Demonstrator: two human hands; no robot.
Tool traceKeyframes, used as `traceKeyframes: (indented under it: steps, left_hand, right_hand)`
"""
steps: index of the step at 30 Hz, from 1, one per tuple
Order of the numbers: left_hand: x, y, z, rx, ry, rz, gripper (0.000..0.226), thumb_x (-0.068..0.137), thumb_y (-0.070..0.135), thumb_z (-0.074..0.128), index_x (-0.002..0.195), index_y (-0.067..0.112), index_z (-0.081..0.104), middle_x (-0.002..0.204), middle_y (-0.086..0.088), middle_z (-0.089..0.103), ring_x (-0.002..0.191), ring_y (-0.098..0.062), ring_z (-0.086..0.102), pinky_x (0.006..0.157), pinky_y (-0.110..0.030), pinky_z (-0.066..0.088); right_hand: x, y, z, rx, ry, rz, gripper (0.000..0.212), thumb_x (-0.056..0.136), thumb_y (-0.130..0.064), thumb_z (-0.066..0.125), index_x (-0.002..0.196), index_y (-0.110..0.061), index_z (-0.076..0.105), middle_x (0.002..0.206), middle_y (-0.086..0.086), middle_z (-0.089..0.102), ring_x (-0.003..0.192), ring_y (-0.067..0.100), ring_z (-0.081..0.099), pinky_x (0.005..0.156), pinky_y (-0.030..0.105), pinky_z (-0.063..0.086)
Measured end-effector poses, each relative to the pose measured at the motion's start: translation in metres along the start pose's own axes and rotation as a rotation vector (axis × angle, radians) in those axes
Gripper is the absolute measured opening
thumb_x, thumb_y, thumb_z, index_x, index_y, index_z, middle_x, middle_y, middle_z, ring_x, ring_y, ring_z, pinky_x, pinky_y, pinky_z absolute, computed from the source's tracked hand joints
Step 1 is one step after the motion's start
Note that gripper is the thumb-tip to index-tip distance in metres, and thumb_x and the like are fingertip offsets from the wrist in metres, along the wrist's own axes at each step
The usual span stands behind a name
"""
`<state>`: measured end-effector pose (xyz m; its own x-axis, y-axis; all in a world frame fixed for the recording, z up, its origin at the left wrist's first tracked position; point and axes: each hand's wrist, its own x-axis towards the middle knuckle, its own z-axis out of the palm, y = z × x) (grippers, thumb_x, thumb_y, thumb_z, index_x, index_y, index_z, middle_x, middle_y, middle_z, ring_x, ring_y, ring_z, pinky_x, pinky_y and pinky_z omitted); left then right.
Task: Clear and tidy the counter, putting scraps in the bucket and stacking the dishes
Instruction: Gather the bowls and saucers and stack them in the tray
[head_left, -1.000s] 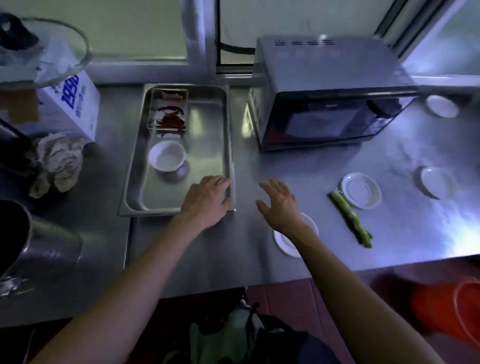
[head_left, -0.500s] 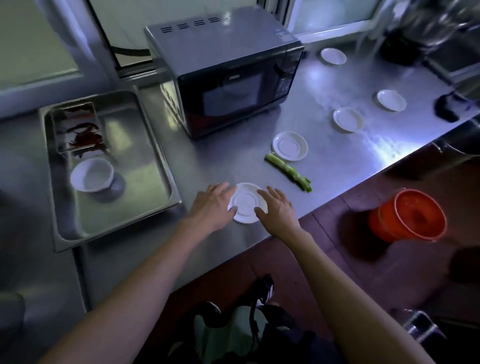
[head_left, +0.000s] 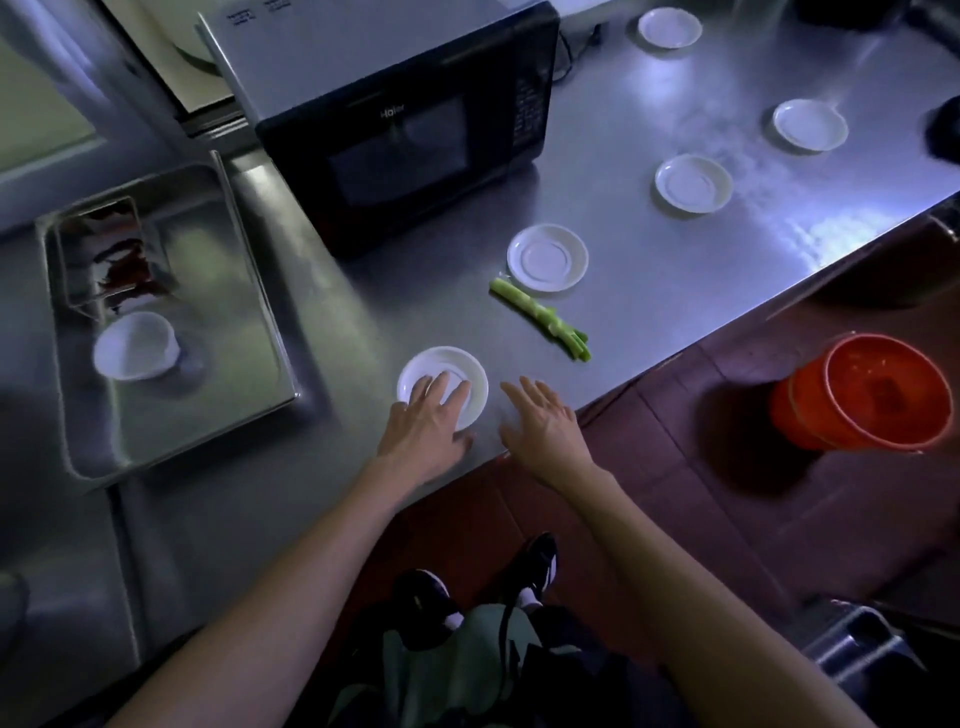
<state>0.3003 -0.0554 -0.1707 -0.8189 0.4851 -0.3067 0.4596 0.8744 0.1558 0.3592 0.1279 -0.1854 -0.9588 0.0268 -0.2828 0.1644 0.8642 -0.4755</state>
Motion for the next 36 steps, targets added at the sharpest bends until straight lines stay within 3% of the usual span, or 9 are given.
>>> traceKeyframes:
  steps: [5,13,17,24,36]
  left_hand:
    - [0.005,0.007,0.008,-0.032,-0.004,-0.084,0.072,0.086,0.049,0.063,0.147,0.026,0.032,0.154,0.0,0.024,0.144,-0.029,0.02,0.096,-0.053,0.046]
    - [0.022,-0.004,0.016,-0.083,-0.048,-0.197,0.079,0.086,0.053,0.062,0.149,0.029,0.022,0.162,-0.002,0.009,0.15,-0.027,0.006,0.104,-0.053,0.039]
    - [0.044,-0.01,0.02,-0.087,-0.098,-0.179,0.091,0.084,0.061,0.061,0.154,0.031,0.011,0.164,-0.005,-0.004,0.151,-0.028,-0.006,0.109,-0.059,0.028]
    - [0.074,-0.02,0.034,-0.052,-0.147,-0.136,0.12,0.065,0.078,0.066,0.153,0.036,-0.003,0.162,-0.008,-0.022,0.148,-0.038,-0.02,0.106,-0.074,0.016]
    - [0.099,-0.041,0.017,-0.062,-0.096,-0.053,0.116,0.058,0.076,0.067,0.149,0.041,0.003,0.16,-0.004,-0.005,0.147,-0.038,-0.001,0.106,-0.064,0.025]
  right_hand:
    - [0.011,0.015,-0.002,-0.018,-0.061,-0.039,0.065,0.097,-0.038,0.055,0.154,-0.026,0.028,0.164,0.007,0.023,0.151,0.028,0.018,0.117,0.046,0.025]
    - [0.03,0.02,-0.003,-0.017,-0.079,-0.088,0.064,0.095,-0.033,0.058,0.153,-0.023,0.033,0.161,0.008,0.028,0.149,0.028,0.024,0.111,0.048,0.033]
    - [0.041,0.02,-0.003,-0.023,-0.079,-0.078,0.061,0.095,-0.031,0.059,0.151,-0.022,0.037,0.16,0.008,0.032,0.148,0.029,0.026,0.109,0.05,0.035]
    - [0.06,0.022,-0.006,-0.065,-0.094,-0.052,0.059,0.096,-0.03,0.058,0.151,-0.023,0.038,0.161,0.007,0.032,0.148,0.028,0.025,0.111,0.05,0.035]
    - [0.106,-0.004,-0.021,-0.005,-0.001,0.015,0.06,0.096,-0.029,0.057,0.152,-0.025,0.036,0.162,0.005,0.029,0.15,0.027,0.024,0.119,0.049,0.028]
